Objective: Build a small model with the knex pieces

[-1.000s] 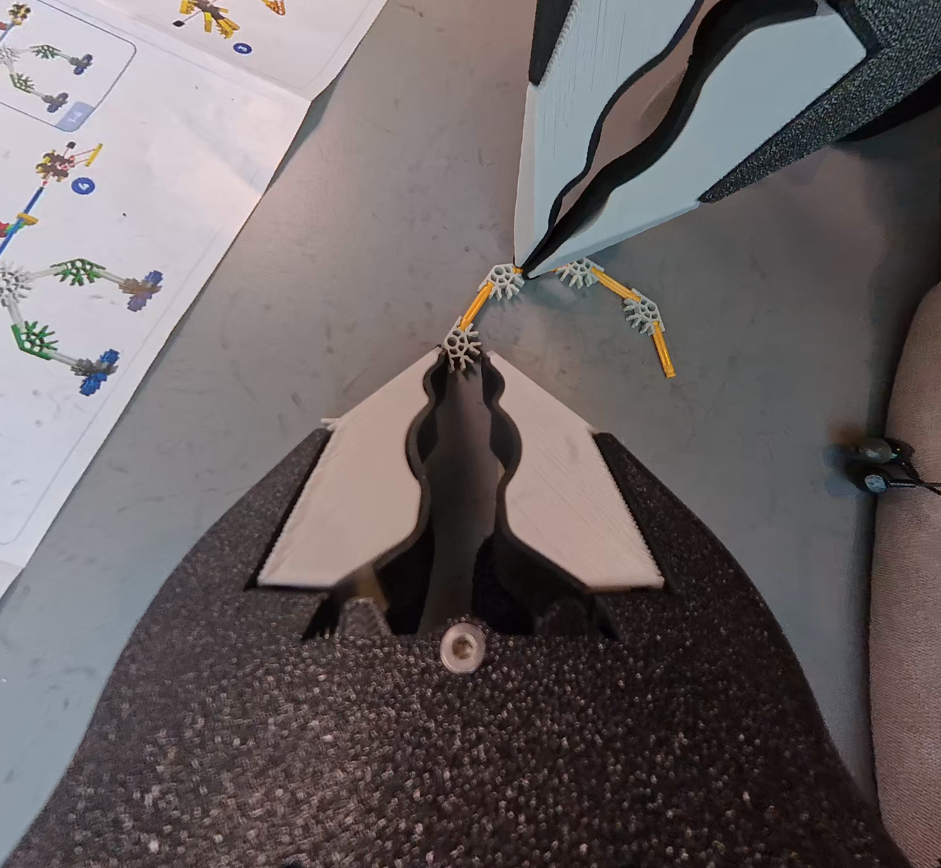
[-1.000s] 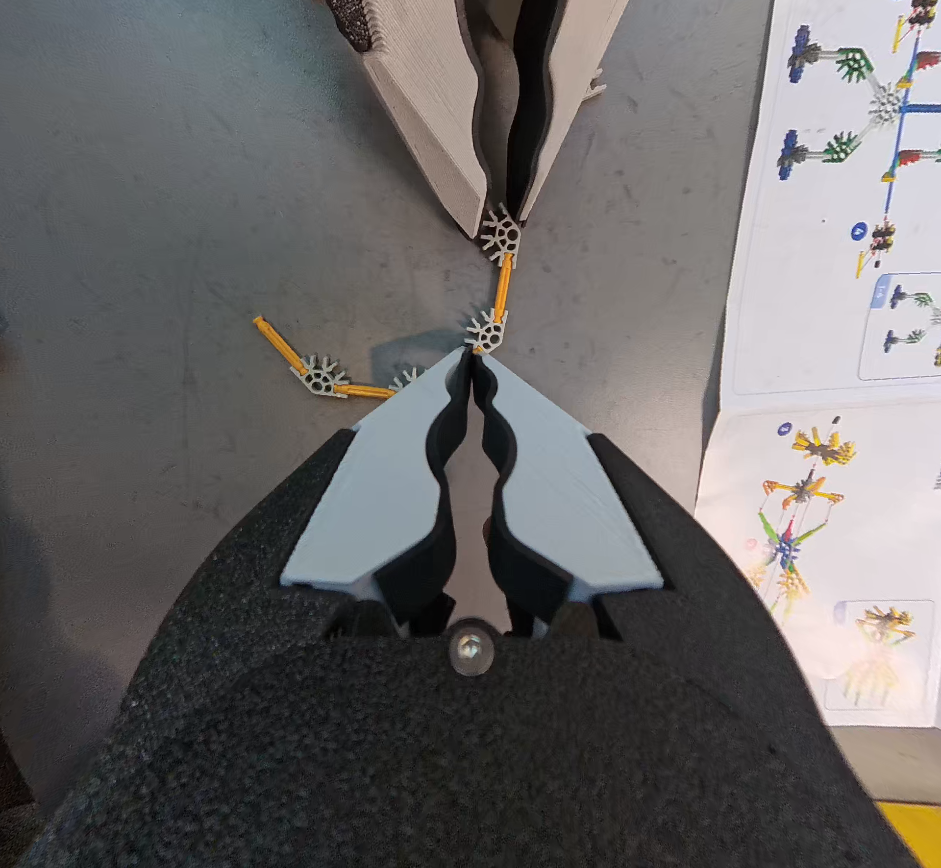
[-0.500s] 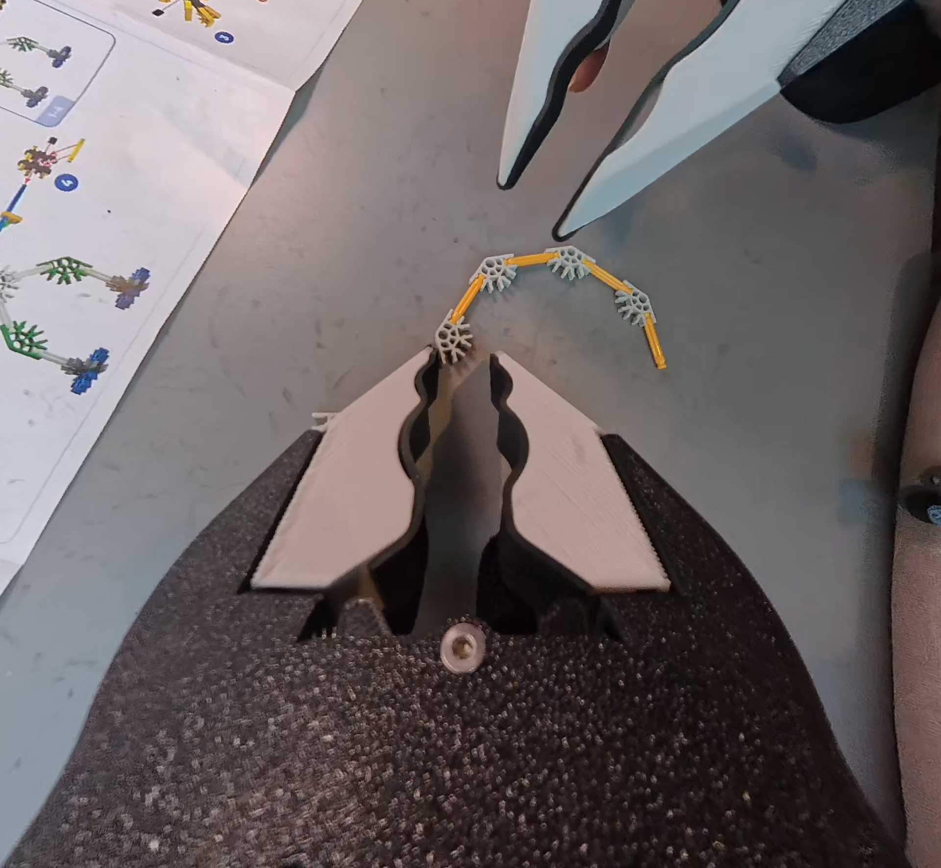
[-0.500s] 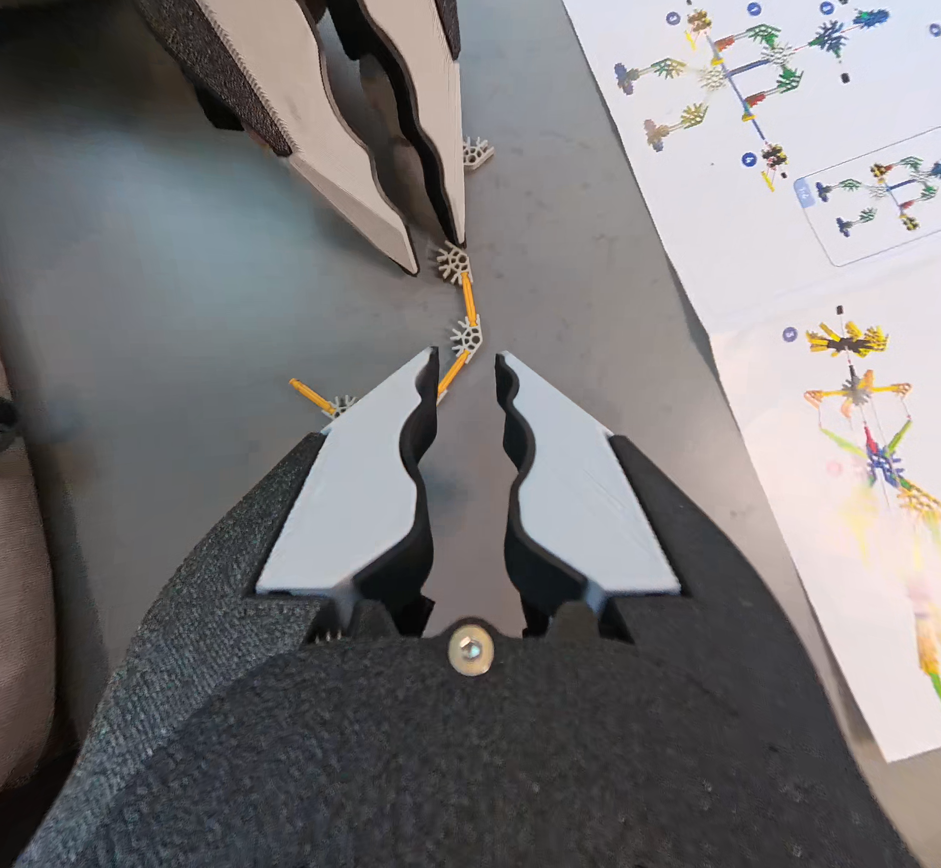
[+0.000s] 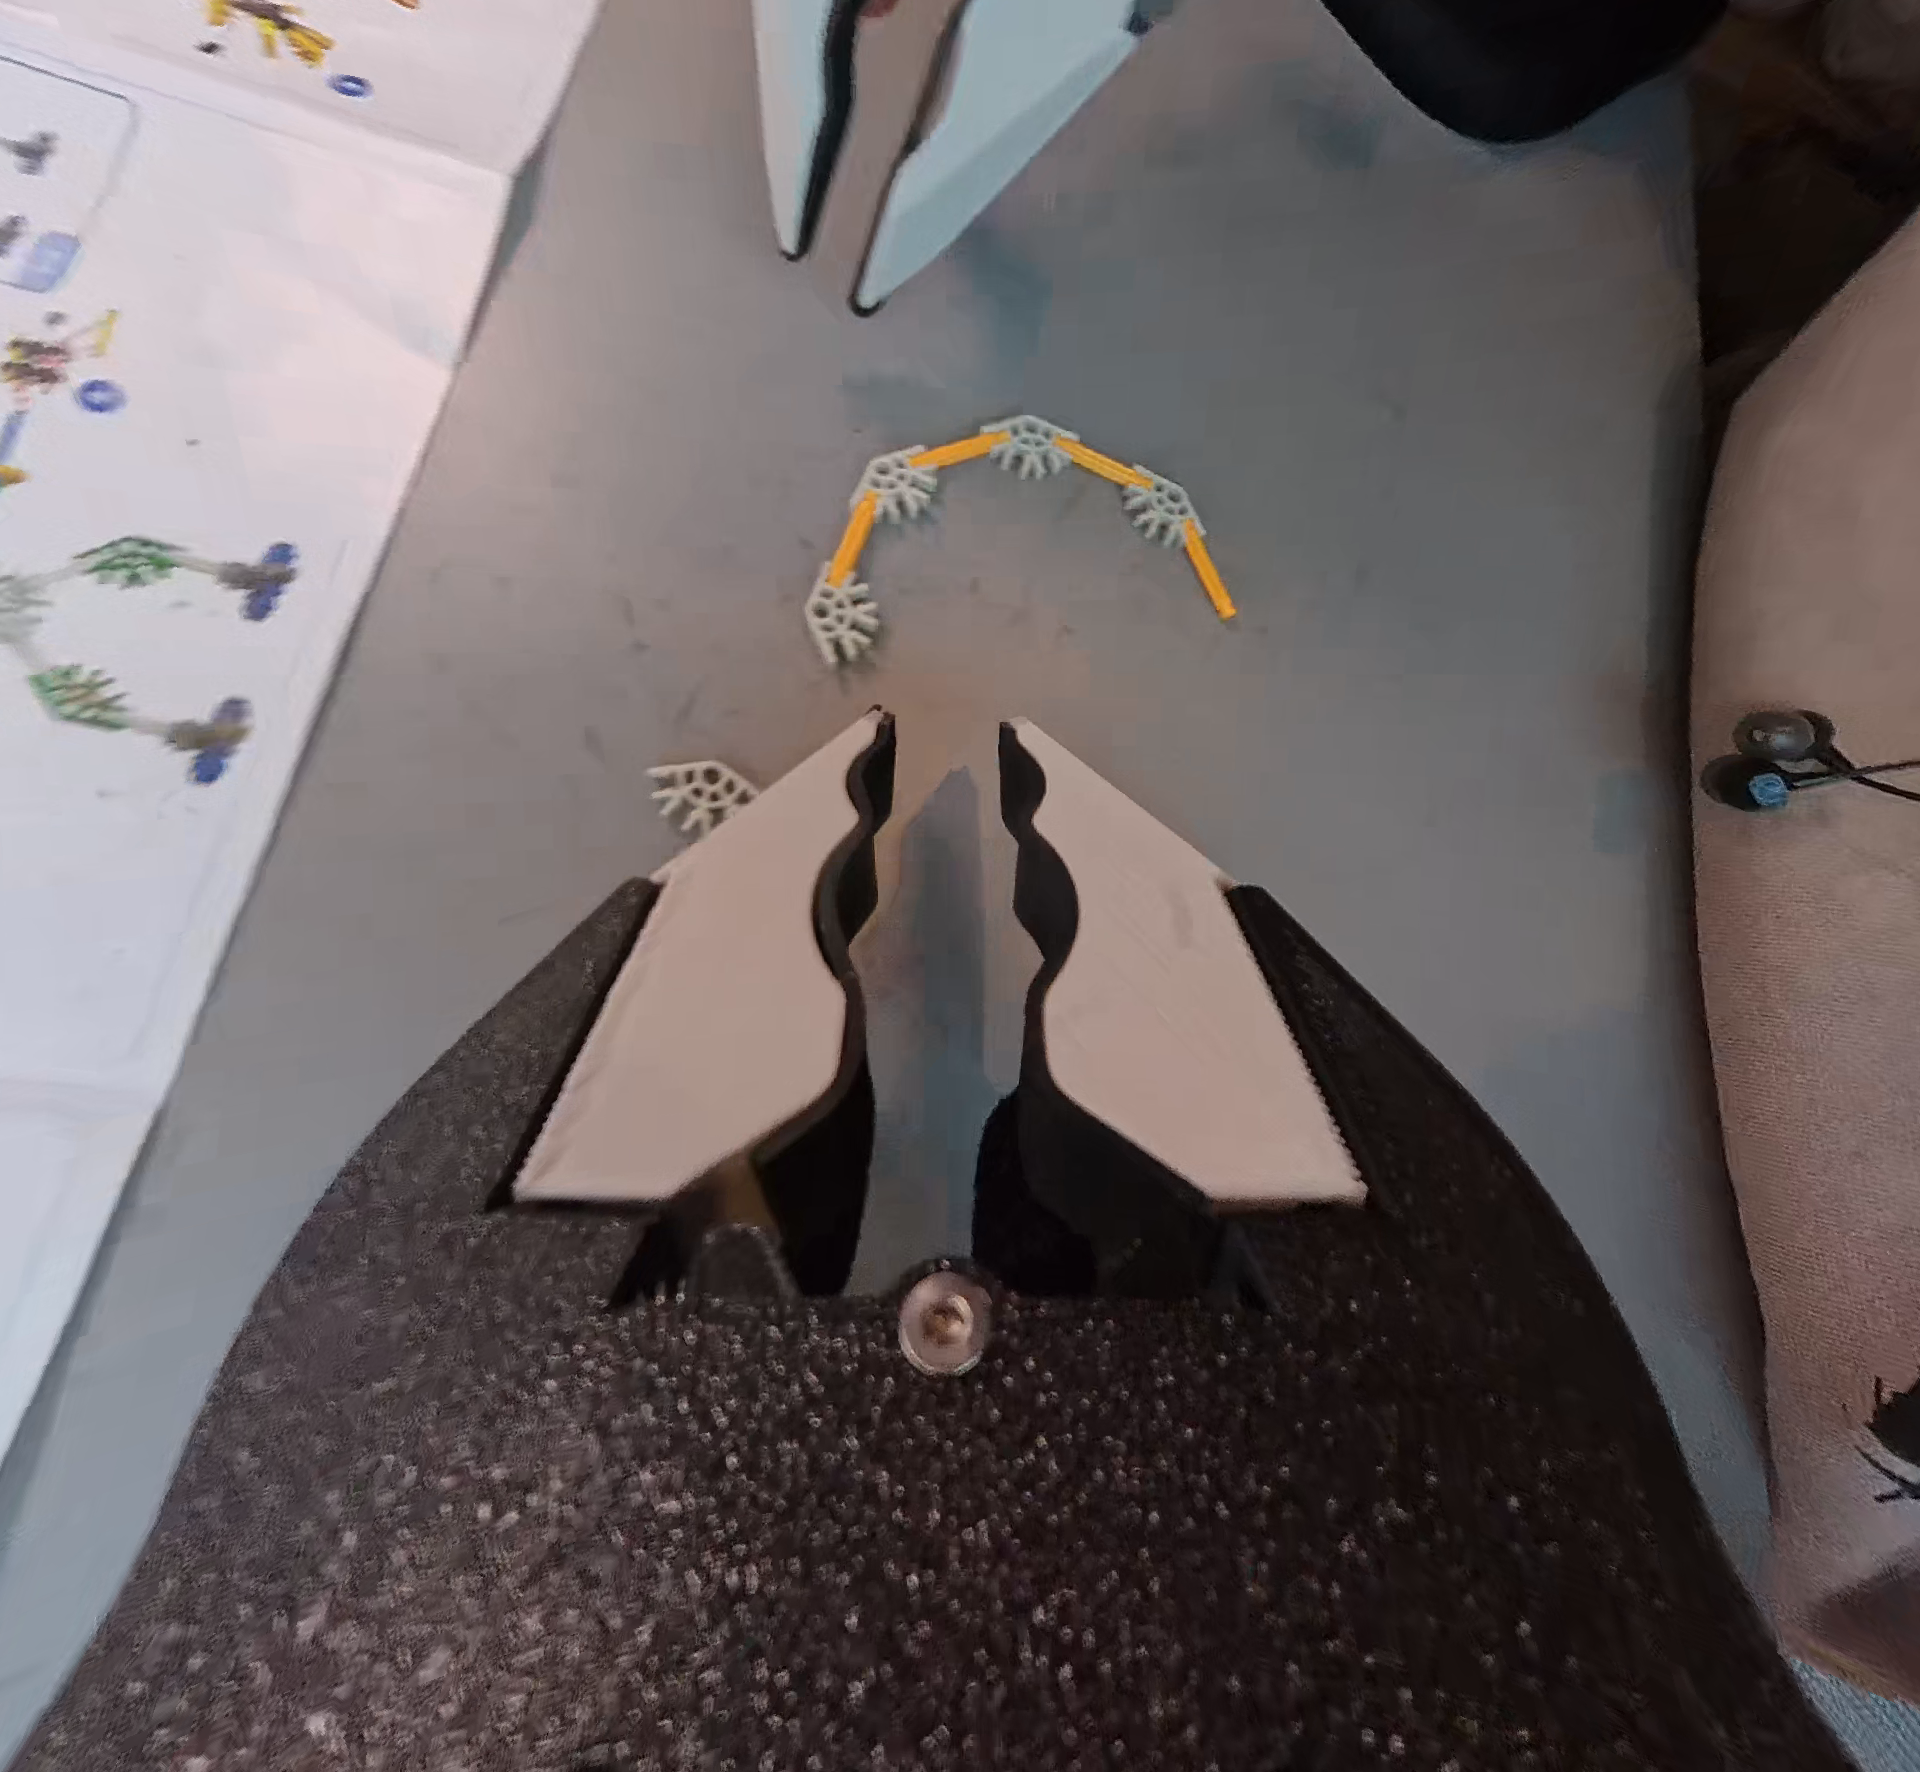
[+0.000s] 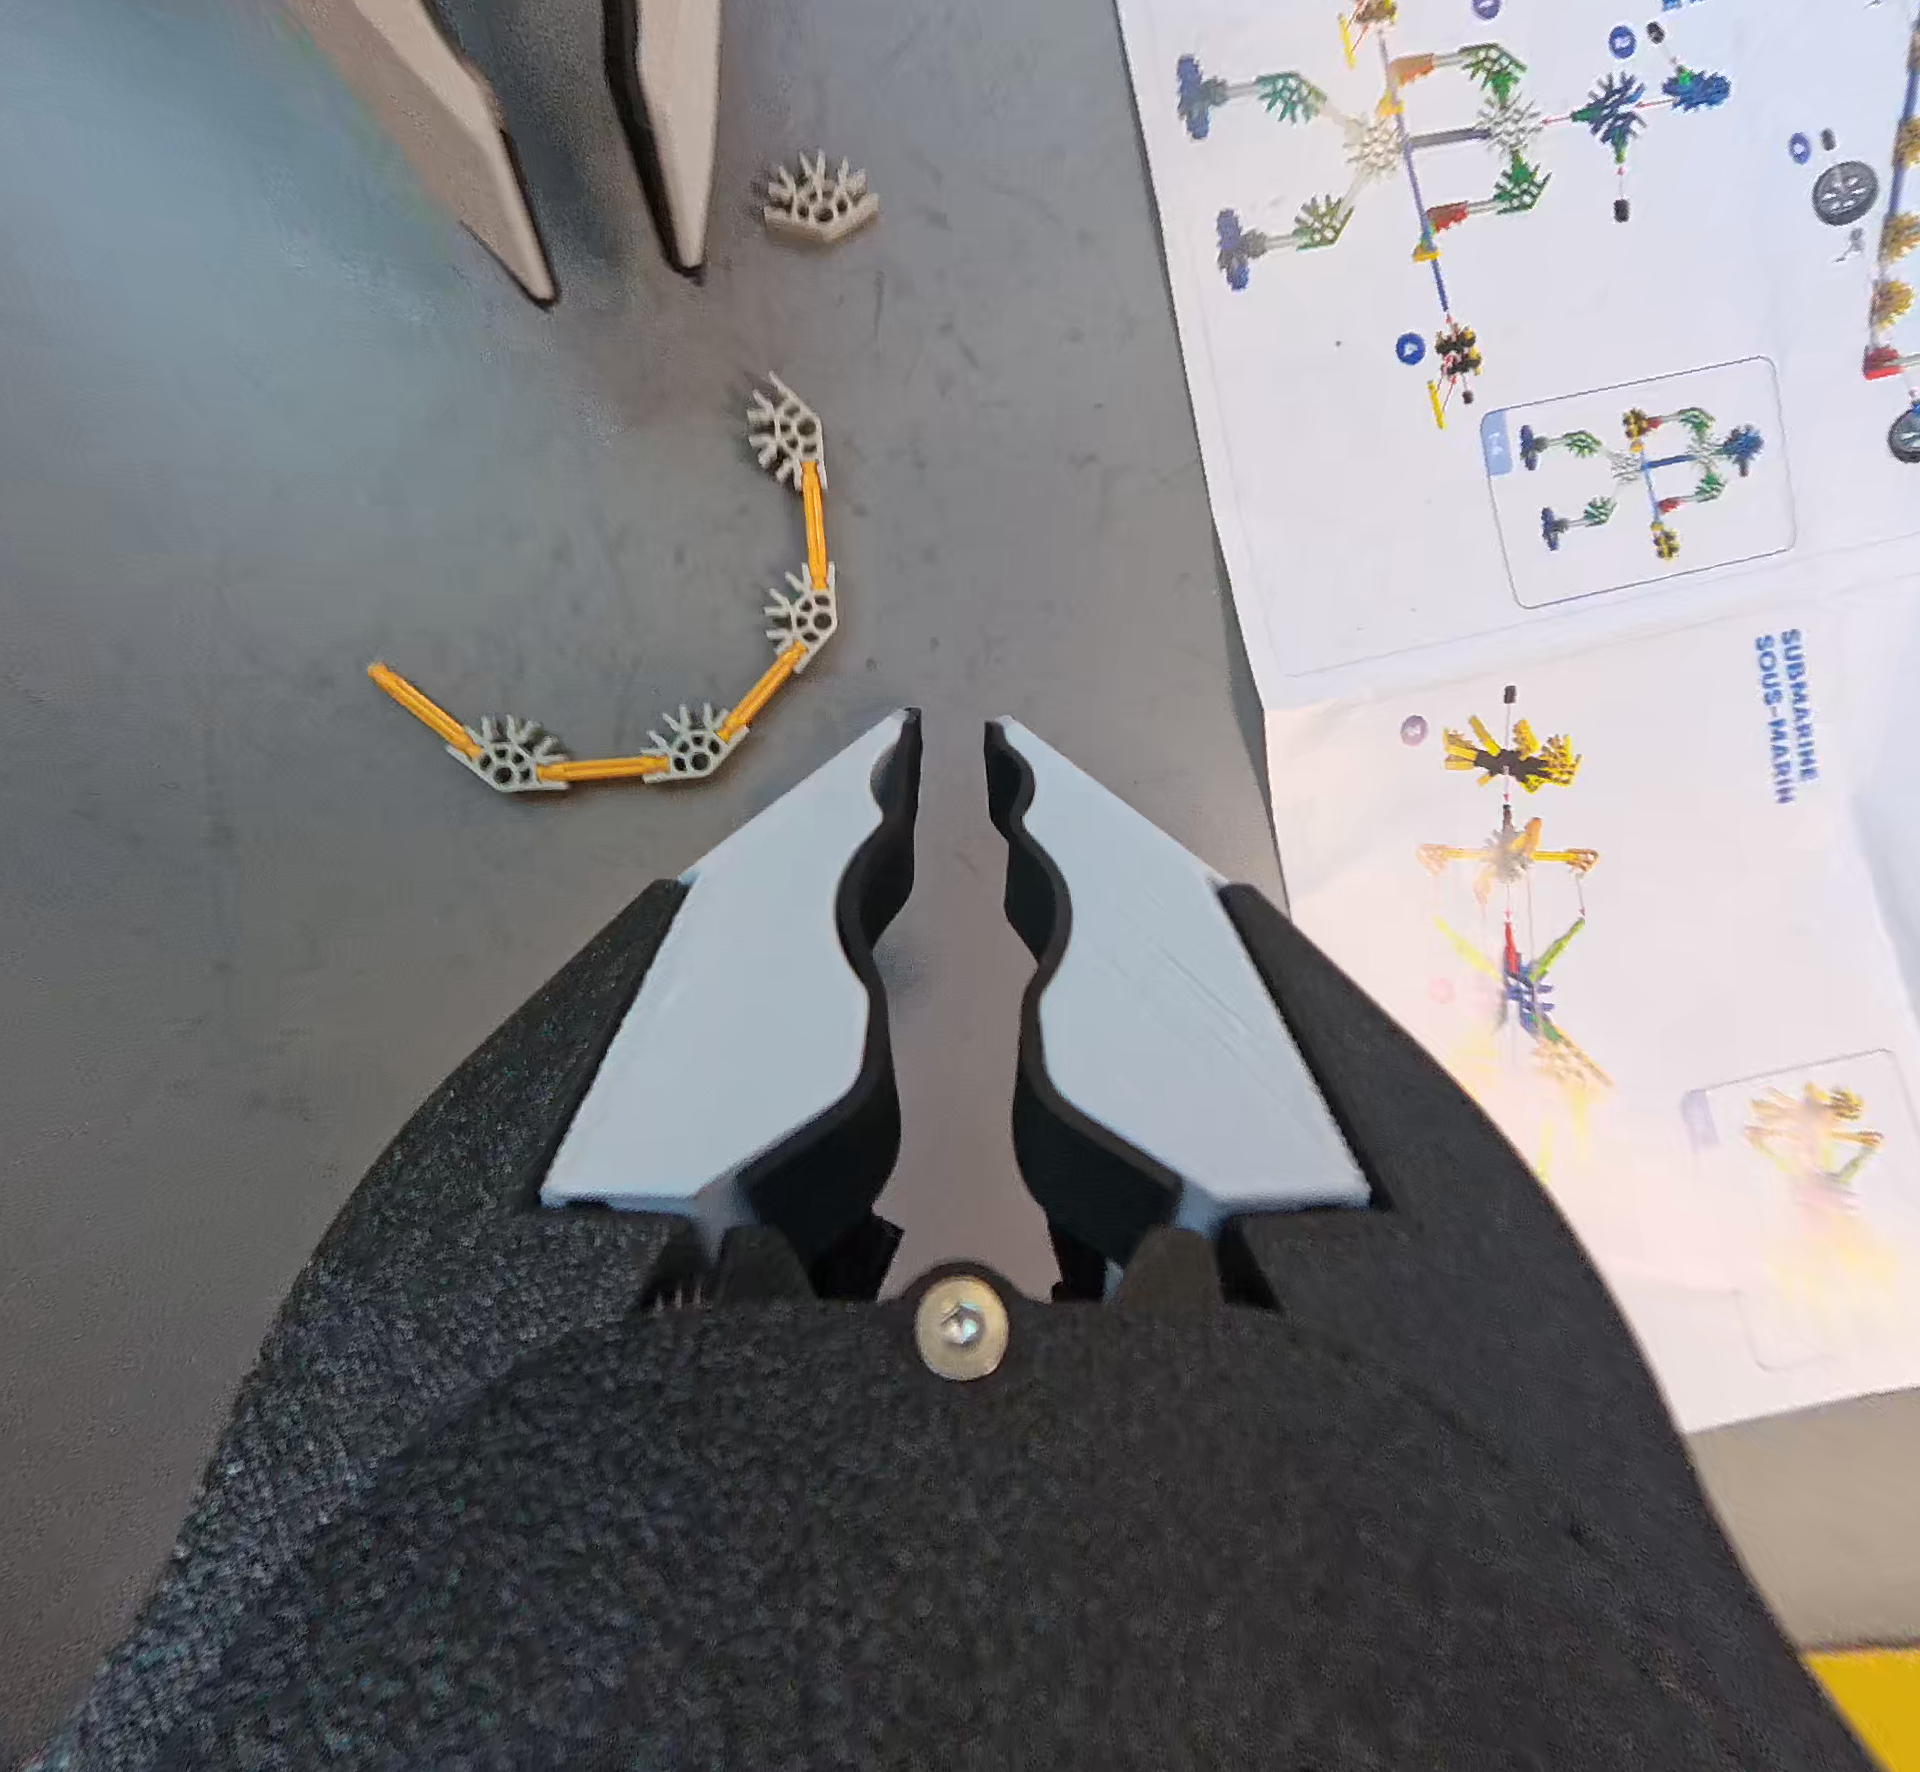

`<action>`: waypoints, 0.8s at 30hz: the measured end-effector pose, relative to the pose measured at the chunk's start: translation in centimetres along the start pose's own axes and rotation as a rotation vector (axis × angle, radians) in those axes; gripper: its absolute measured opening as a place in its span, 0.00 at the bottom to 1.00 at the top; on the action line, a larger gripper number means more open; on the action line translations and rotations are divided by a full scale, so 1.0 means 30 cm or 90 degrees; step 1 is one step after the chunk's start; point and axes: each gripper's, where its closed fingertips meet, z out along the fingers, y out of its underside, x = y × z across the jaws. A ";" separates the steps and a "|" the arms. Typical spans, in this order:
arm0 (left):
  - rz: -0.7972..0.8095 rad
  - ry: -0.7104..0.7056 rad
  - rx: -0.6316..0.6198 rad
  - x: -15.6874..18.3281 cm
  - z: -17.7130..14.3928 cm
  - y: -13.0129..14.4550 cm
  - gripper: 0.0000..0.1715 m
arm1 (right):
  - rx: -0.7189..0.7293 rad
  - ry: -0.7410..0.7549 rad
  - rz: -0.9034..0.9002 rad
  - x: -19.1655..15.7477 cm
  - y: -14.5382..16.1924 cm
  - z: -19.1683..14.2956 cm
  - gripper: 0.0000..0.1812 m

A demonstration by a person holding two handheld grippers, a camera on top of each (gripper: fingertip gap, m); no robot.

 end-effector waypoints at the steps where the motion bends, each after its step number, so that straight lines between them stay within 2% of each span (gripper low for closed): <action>1: -0.013 -0.033 0.018 -0.041 -0.025 -0.008 0.12 | 0.016 -0.025 0.033 -0.016 -0.021 -0.005 0.09; 3: -0.032 -0.109 0.033 -0.130 -0.074 0.000 0.12 | 0.024 -0.073 0.070 -0.066 -0.040 0.006 0.16; 5: -0.041 -0.145 0.032 -0.178 -0.100 0.019 0.13 | 0.005 -0.059 0.055 -0.082 -0.026 0.036 0.17; 7: -0.045 -0.146 0.021 -0.188 -0.096 0.036 0.14 | -0.008 -0.069 0.038 -0.106 -0.016 0.058 0.15; 9: -0.032 -0.138 0.005 -0.177 -0.074 0.046 0.15 | -0.007 -0.081 -0.001 -0.117 -0.018 0.066 0.09; 12: 0.001 -0.136 -0.013 -0.158 -0.039 0.051 0.15 | -0.025 -0.115 -0.127 -0.122 -0.013 0.062 0.03; 15: 0.017 -0.133 -0.017 -0.147 -0.018 0.051 0.15 | -0.043 -0.167 -0.297 -0.126 -0.010 0.059 0.02; 19: 0.021 -0.136 -0.014 -0.146 -0.014 0.049 0.14 | -0.101 -0.215 -0.404 -0.116 -0.010 0.063 0.02; 21: 0.022 -0.138 -0.014 -0.146 -0.014 0.049 0.13 | -0.100 -0.201 -0.416 -0.104 -0.025 0.054 0.03; 24: 0.026 -0.138 -0.016 -0.143 -0.013 0.050 0.12 | 0.000 -0.158 -0.312 -0.050 -0.090 -0.035 0.04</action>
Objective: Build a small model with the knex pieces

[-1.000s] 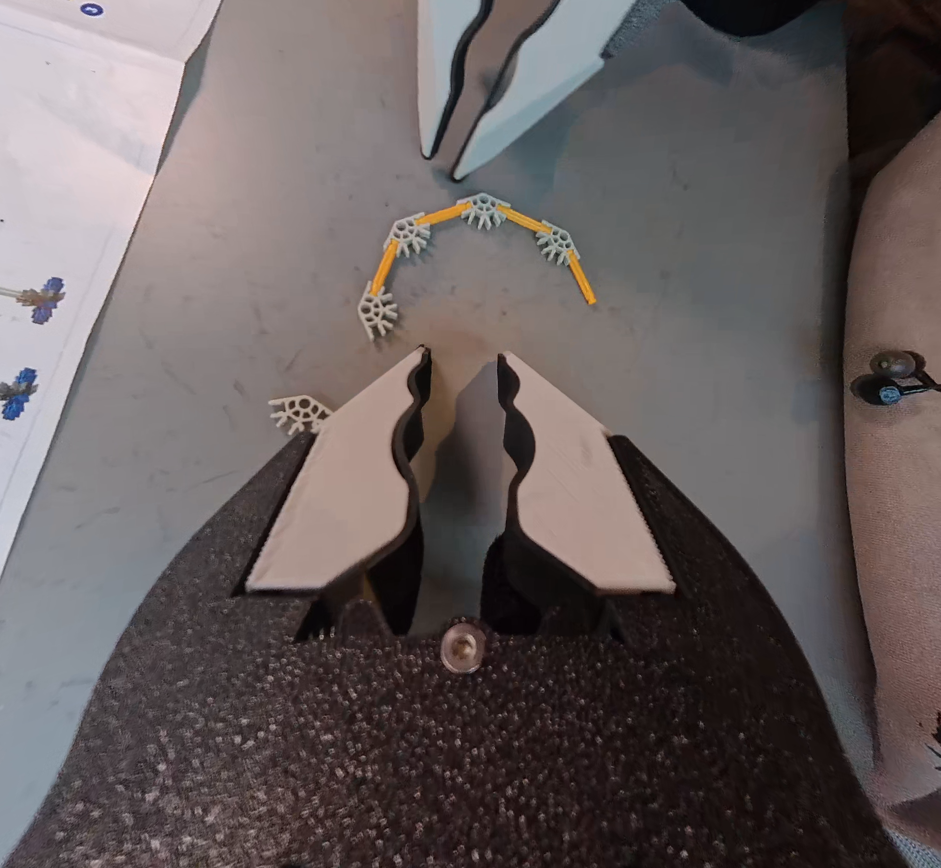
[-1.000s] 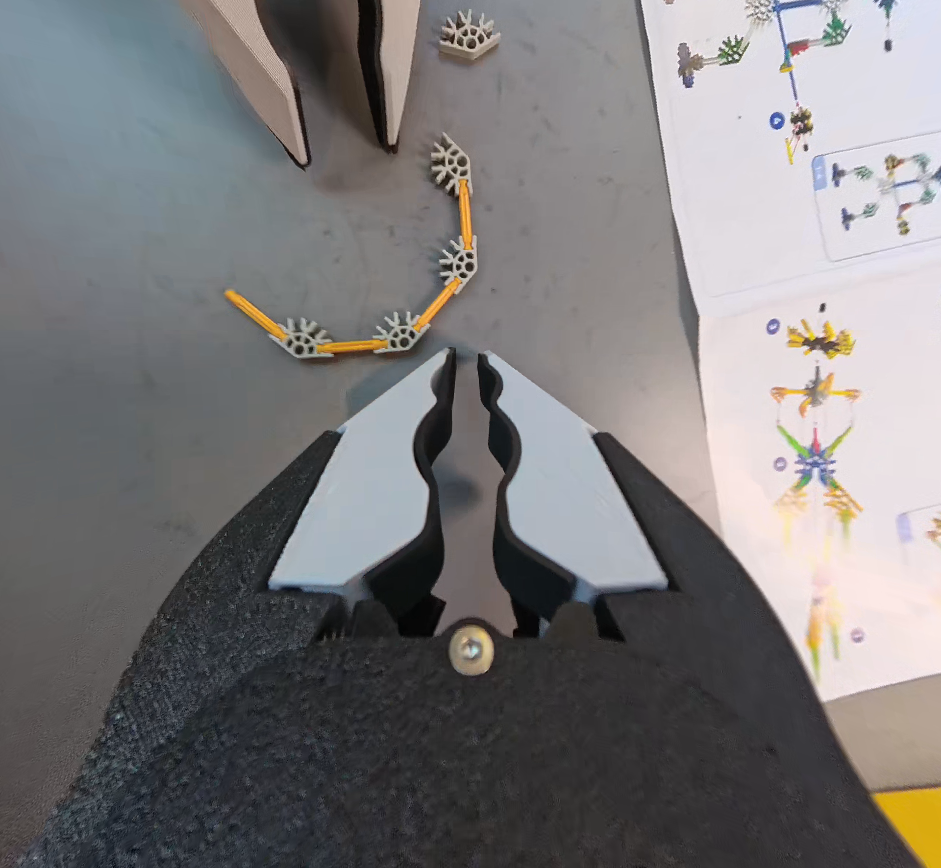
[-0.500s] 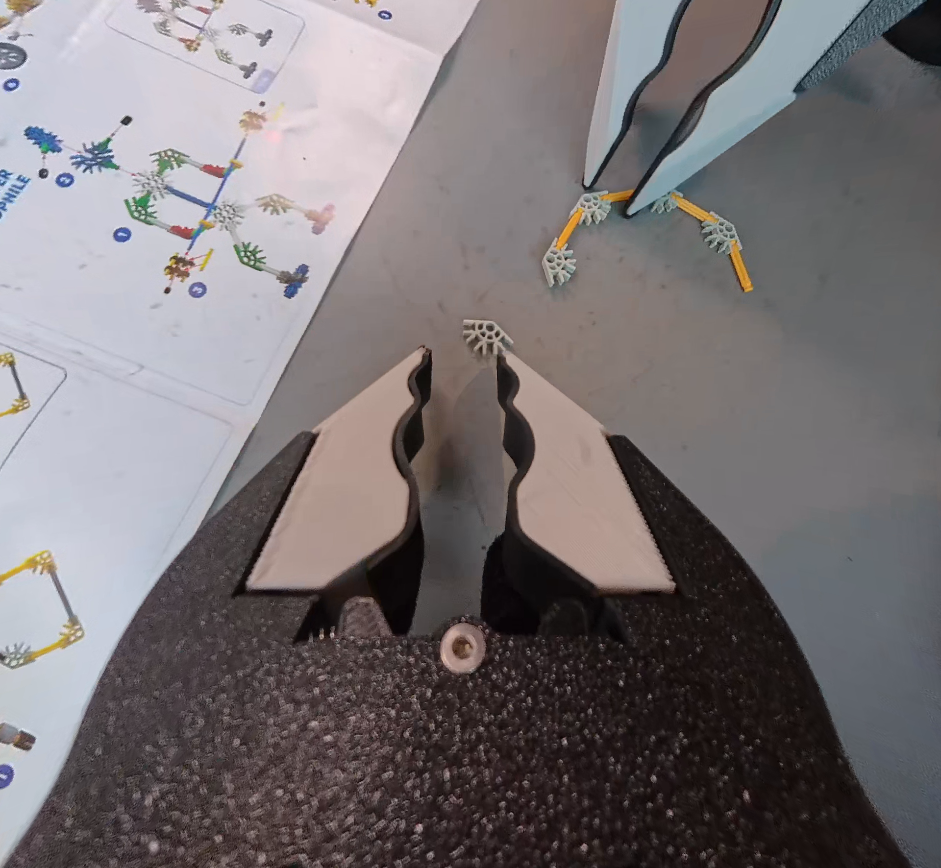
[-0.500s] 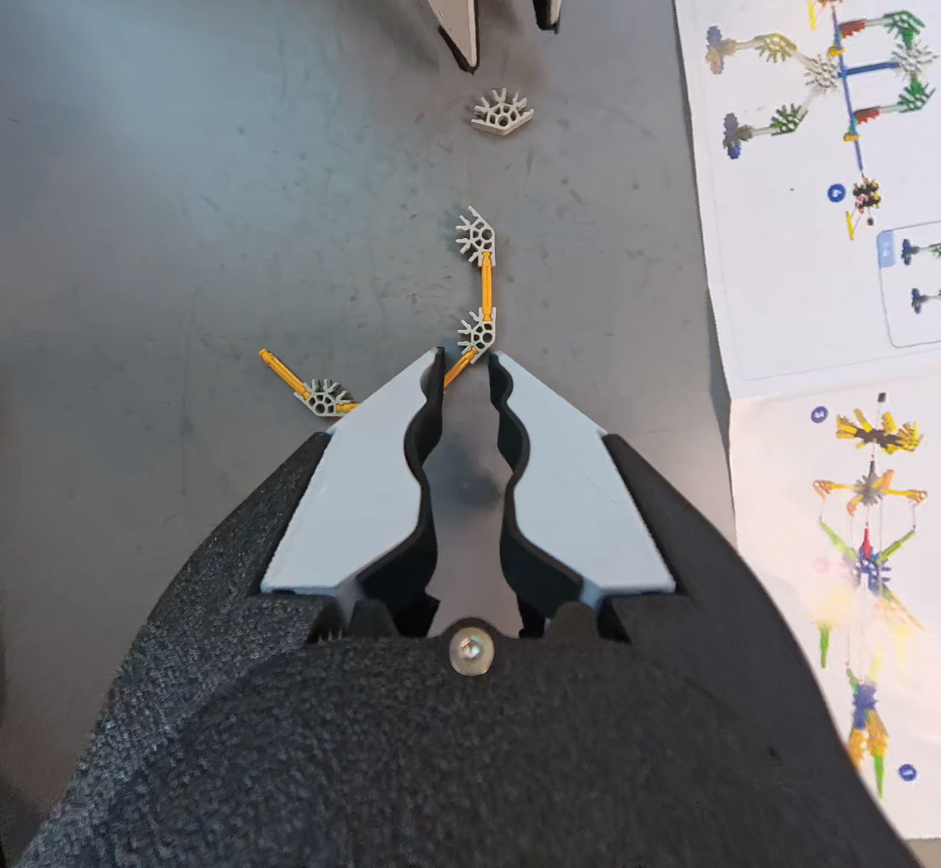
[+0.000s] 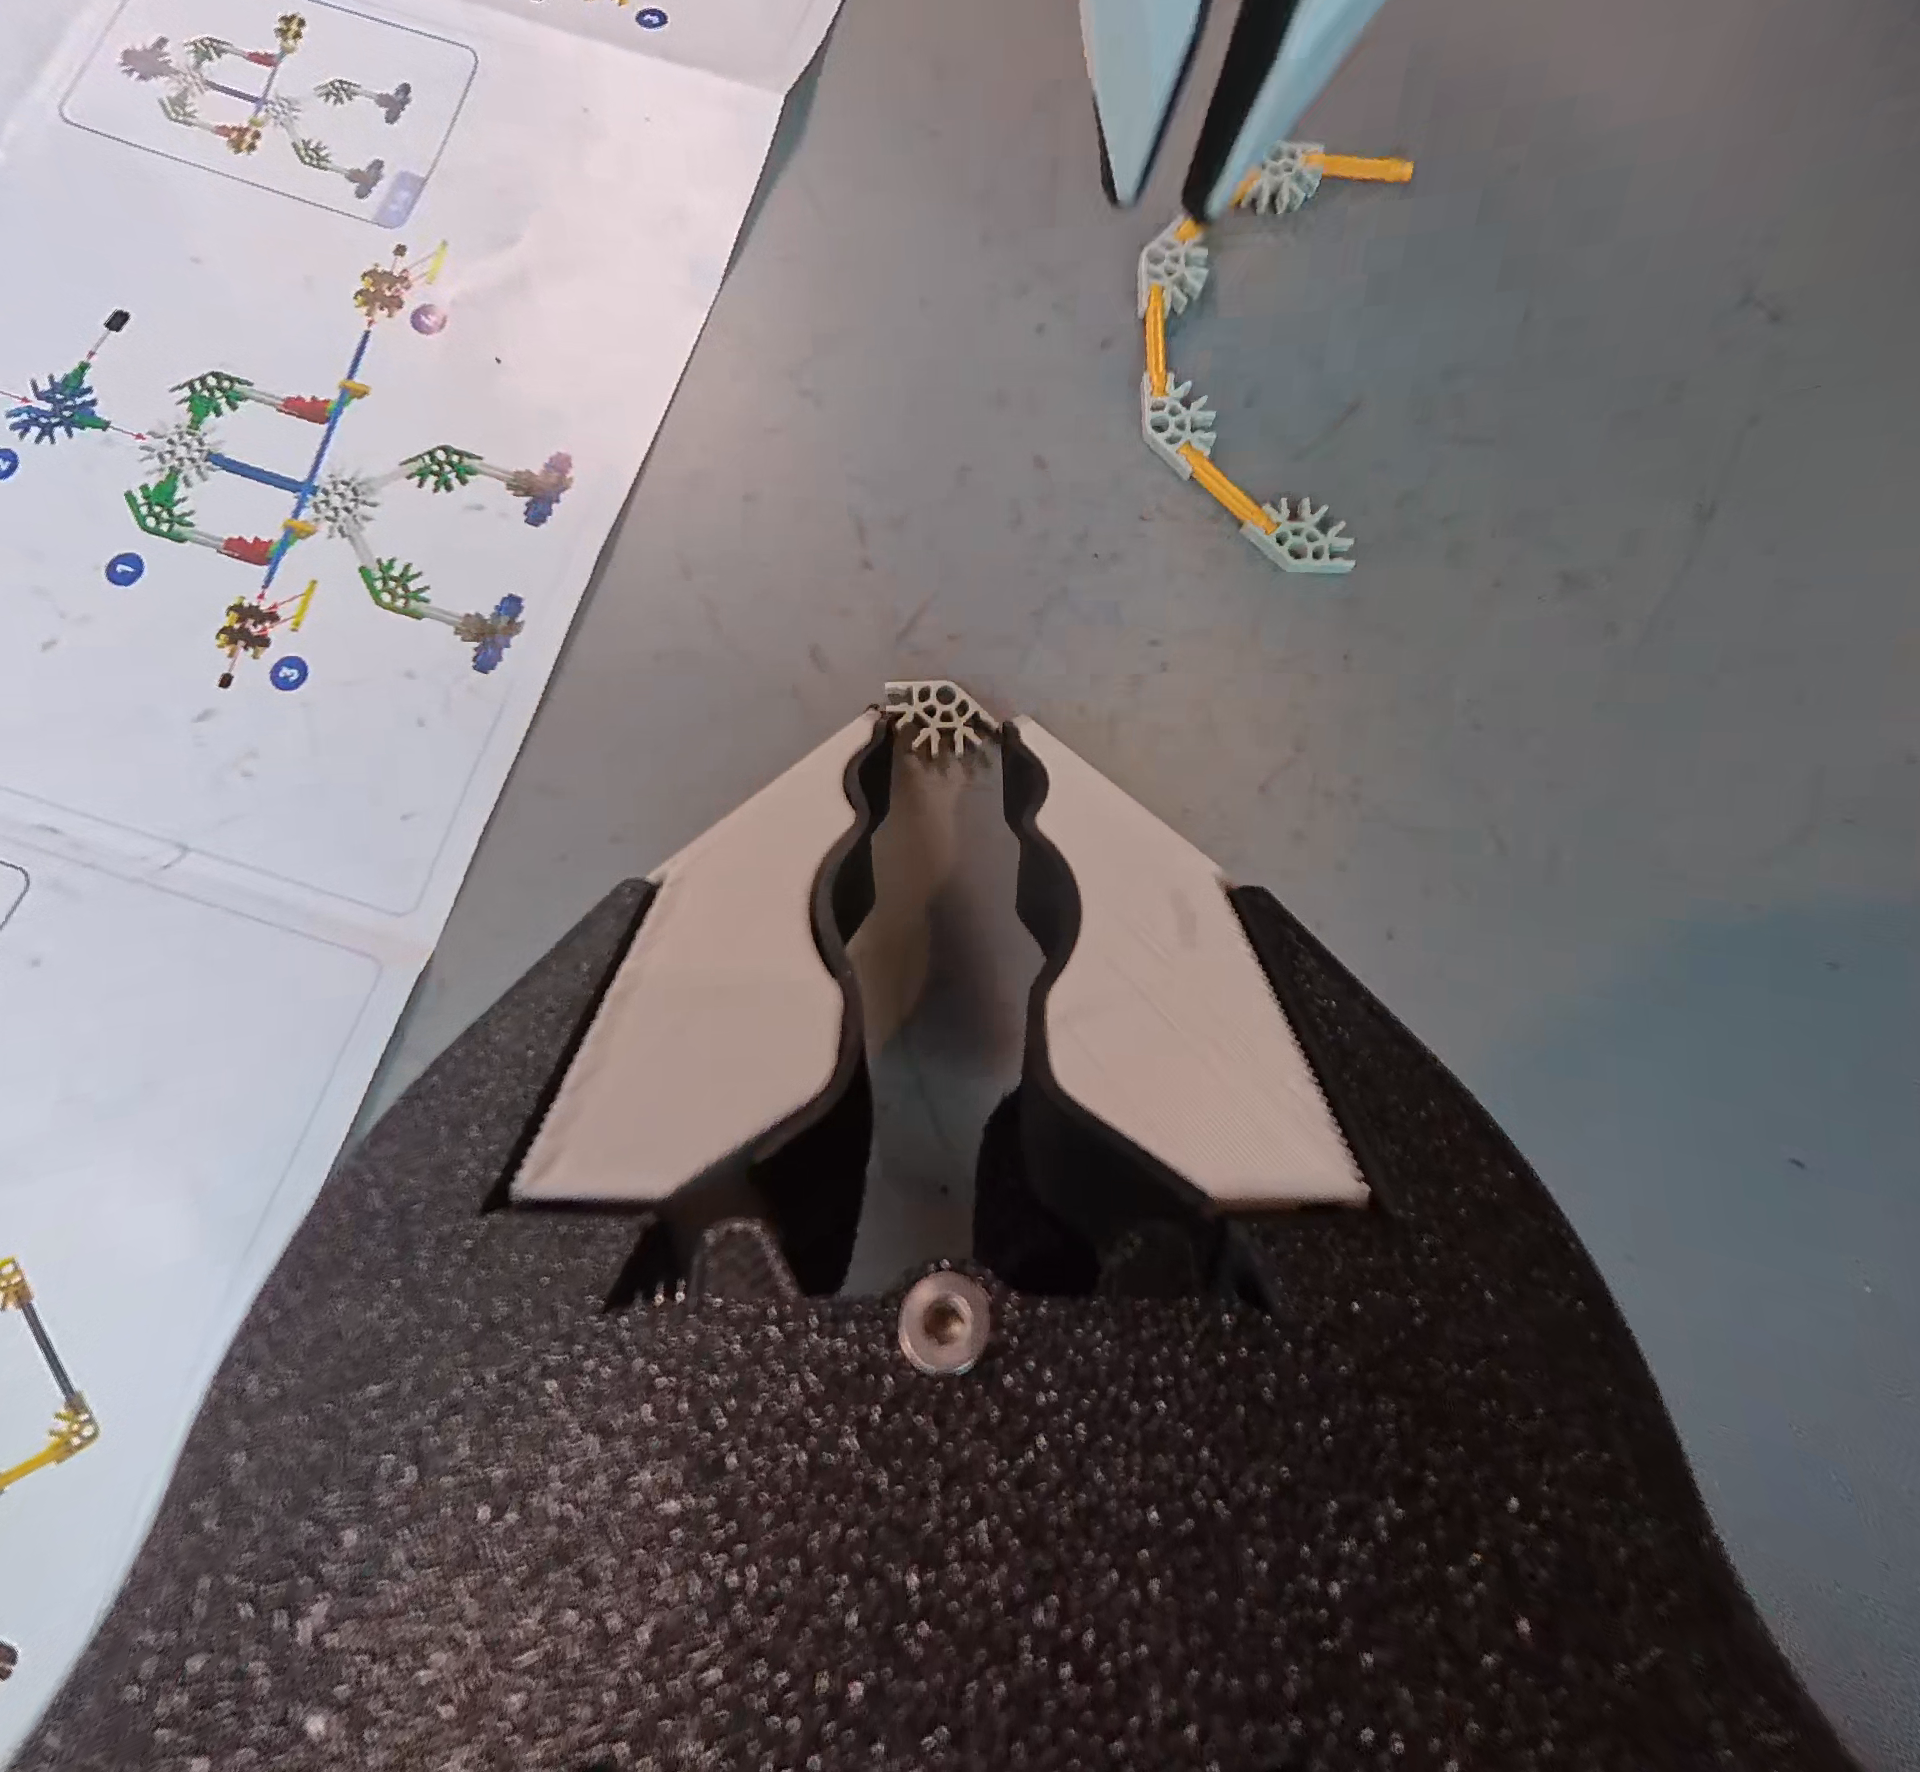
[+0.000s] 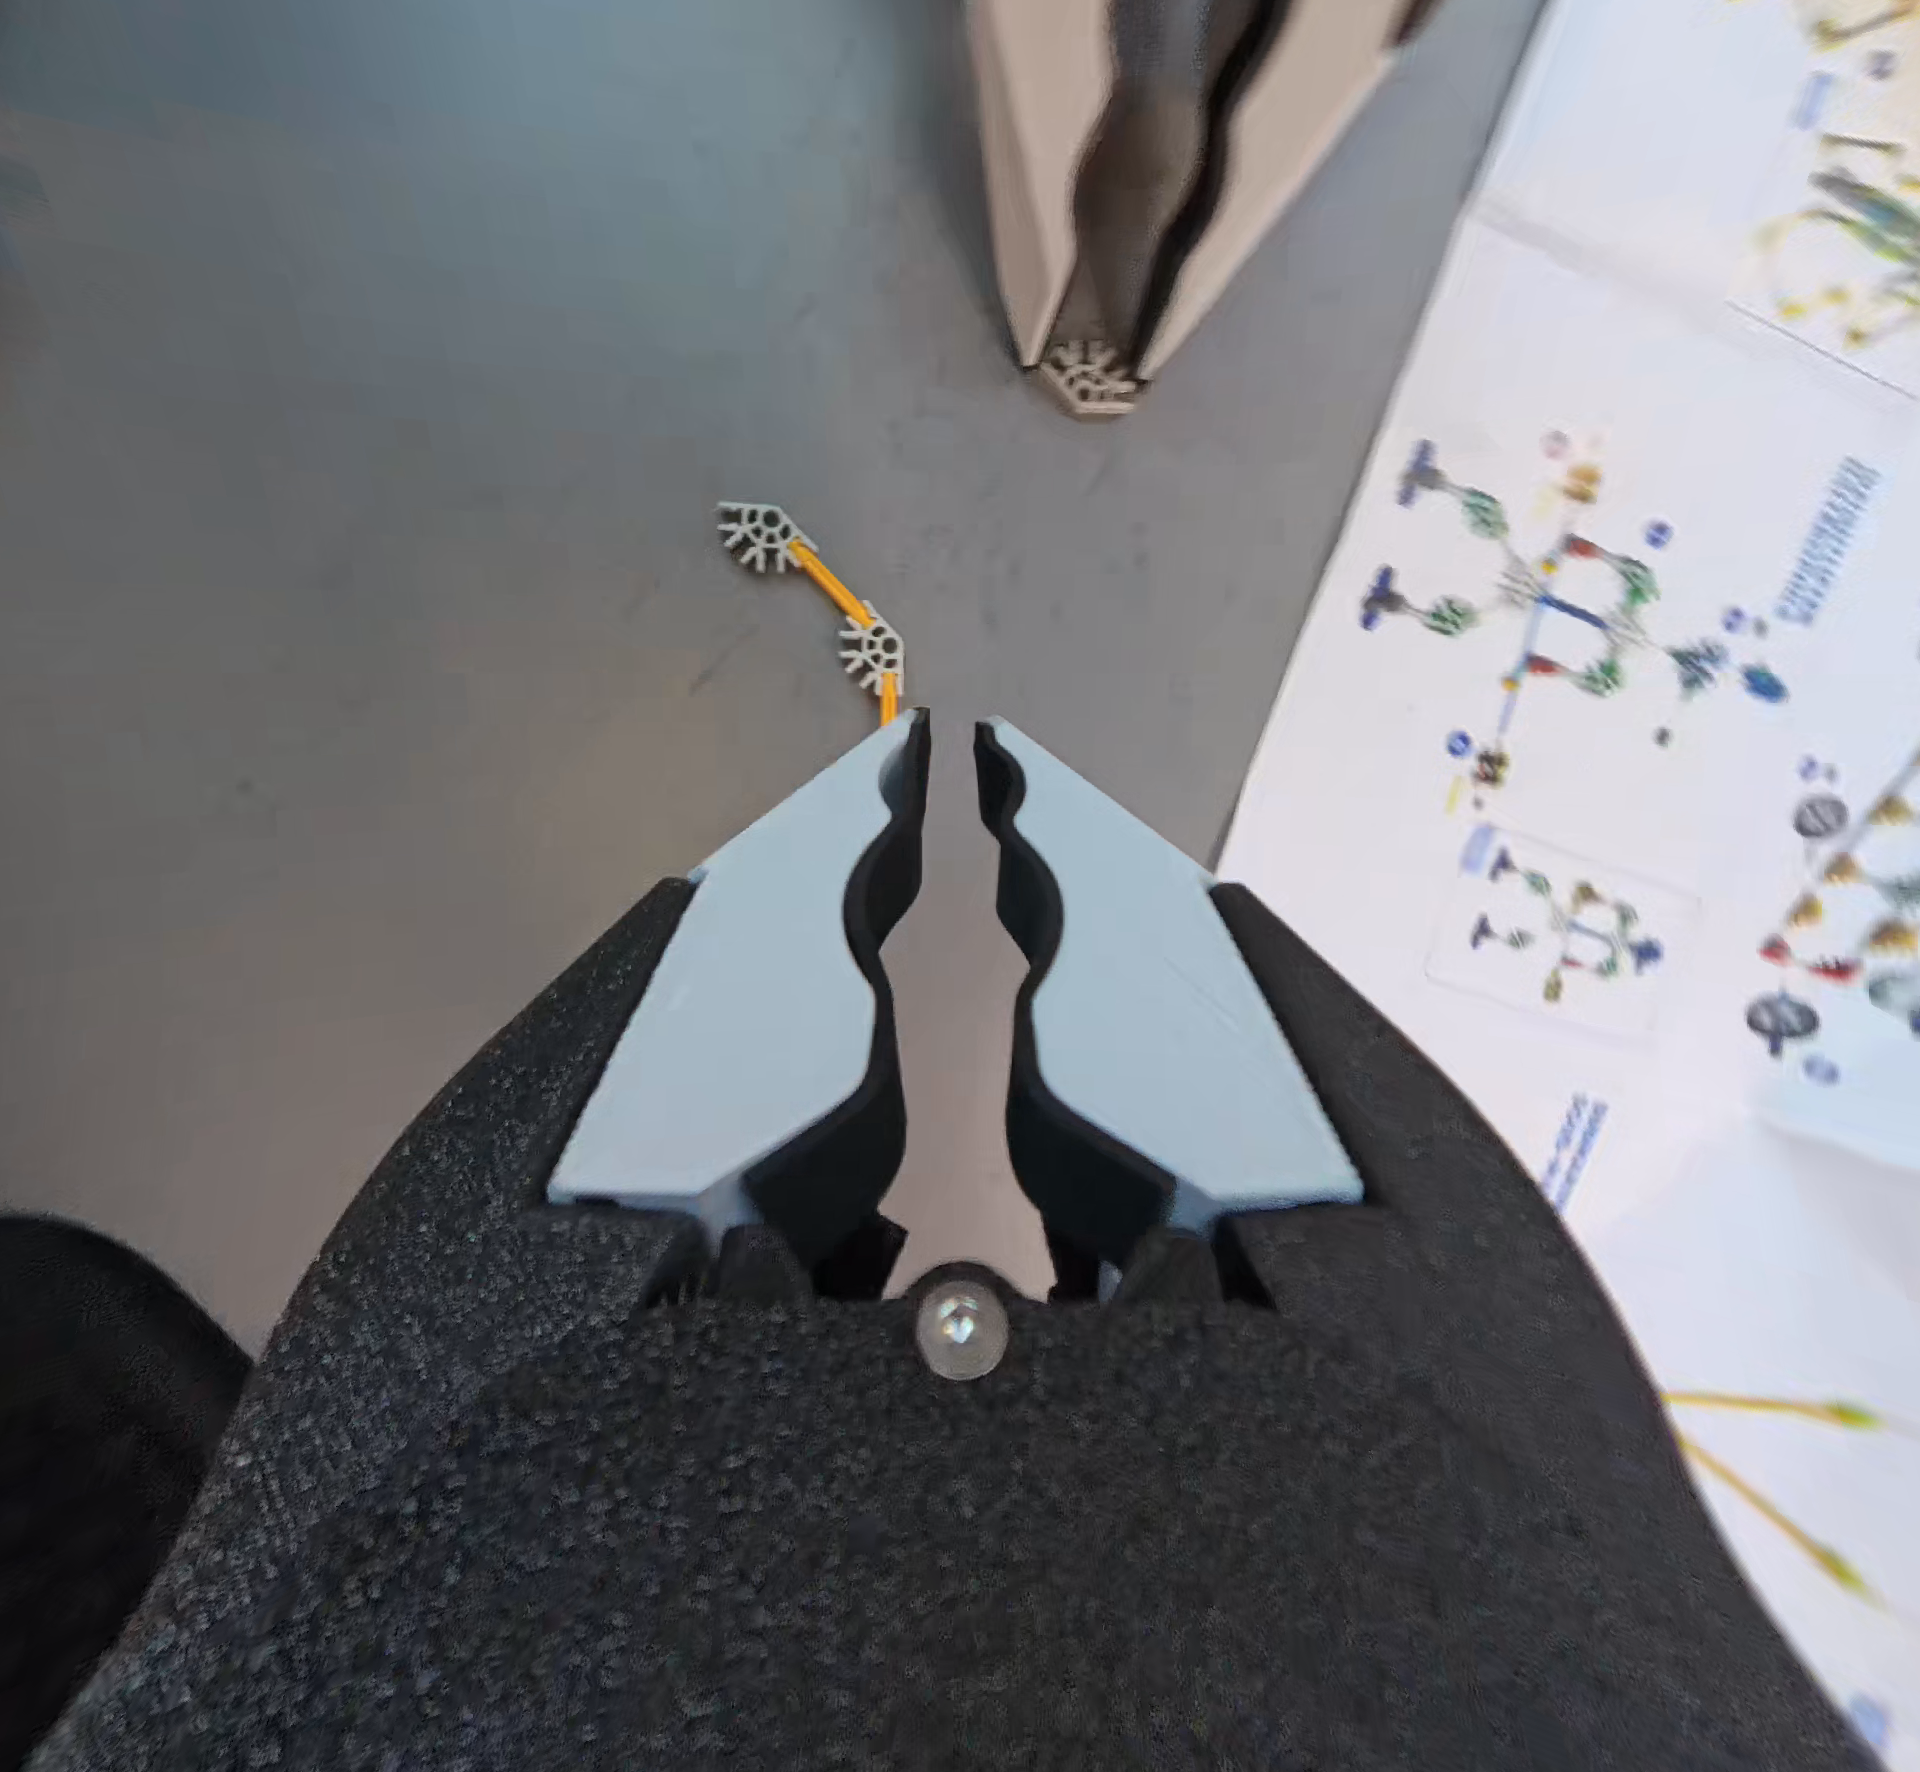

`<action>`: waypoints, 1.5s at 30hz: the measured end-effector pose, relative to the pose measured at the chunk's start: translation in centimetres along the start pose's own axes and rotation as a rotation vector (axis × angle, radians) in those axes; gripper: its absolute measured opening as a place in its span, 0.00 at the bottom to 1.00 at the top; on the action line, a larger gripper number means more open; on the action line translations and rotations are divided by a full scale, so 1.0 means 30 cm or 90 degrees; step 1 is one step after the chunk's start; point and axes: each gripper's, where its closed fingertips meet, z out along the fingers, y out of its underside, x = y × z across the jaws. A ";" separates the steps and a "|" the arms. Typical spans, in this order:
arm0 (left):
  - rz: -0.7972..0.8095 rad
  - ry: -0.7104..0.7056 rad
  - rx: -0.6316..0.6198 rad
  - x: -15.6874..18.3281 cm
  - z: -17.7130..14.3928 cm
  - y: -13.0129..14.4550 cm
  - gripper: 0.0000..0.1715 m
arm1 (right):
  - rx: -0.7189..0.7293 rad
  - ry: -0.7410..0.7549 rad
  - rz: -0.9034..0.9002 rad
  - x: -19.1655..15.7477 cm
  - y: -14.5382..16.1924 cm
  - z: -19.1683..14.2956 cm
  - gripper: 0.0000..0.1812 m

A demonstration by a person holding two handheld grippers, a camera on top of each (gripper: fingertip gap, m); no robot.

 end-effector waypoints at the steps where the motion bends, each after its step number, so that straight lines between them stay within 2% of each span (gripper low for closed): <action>1: 0.000 0.000 -0.001 0.001 0.000 0.000 0.12 | 0.031 0.034 0.050 0.026 0.012 -0.053 0.05; 3: 0.000 0.000 -0.002 0.001 0.000 0.000 0.12 | 0.054 0.106 0.163 0.059 0.098 -0.151 0.07; 5: 0.002 0.000 -0.004 0.001 0.000 0.000 0.12 | 0.044 0.177 0.273 0.052 0.234 -0.216 0.08; 9: 0.009 -0.003 -0.006 0.000 0.000 -0.001 0.12 | 0.026 0.244 0.447 -0.062 0.456 -0.240 0.10; 11: 0.009 -0.003 -0.005 0.000 0.000 -0.001 0.12 | 0.040 0.258 0.502 -0.108 0.507 -0.226 0.10; 14: 0.006 -0.006 -0.003 -0.005 -0.001 -0.001 0.12 | 0.061 0.262 0.542 -0.134 0.531 -0.196 0.10; 18: 0.007 -0.019 0.023 -0.019 -0.017 -0.021 0.12 | 0.034 0.247 0.532 -0.140 0.546 -0.145 0.04; 19: 0.006 -0.018 0.037 -0.019 -0.024 -0.033 0.12 | 0.039 0.240 0.521 -0.138 0.535 -0.136 0.01; 23: 0.017 -0.028 0.066 -0.021 -0.037 -0.061 0.12 | 0.051 0.223 0.450 -0.126 0.467 -0.116 0.01; 25: 0.027 -0.021 0.073 -0.008 -0.036 -0.069 0.12 | 0.094 0.207 0.397 -0.122 0.377 -0.112 0.01; 28: 0.048 0.011 0.100 0.040 -0.032 -0.100 0.12 | 0.162 0.162 0.276 -0.149 0.188 -0.100 0.01; 31: 0.104 0.064 0.139 0.137 -0.027 -0.145 0.12 | 0.171 0.127 0.175 -0.171 0.043 -0.057 0.01; 34: 0.151 0.097 0.145 0.227 -0.011 -0.165 0.11 | 0.164 0.090 0.099 -0.183 -0.054 -0.002 0.01; 38: 0.176 0.104 0.104 0.271 0.030 -0.141 0.08 | 0.130 0.070 0.044 -0.165 -0.103 0.060 0.01; 41: 0.160 0.092 0.087 0.256 0.042 -0.130 0.02 | 0.119 0.070 0.031 -0.145 -0.116 0.080 0.01; 45: 0.124 0.073 0.077 0.223 0.041 -0.130 0.02 | 0.122 0.083 0.048 -0.112 -0.107 0.074 0.02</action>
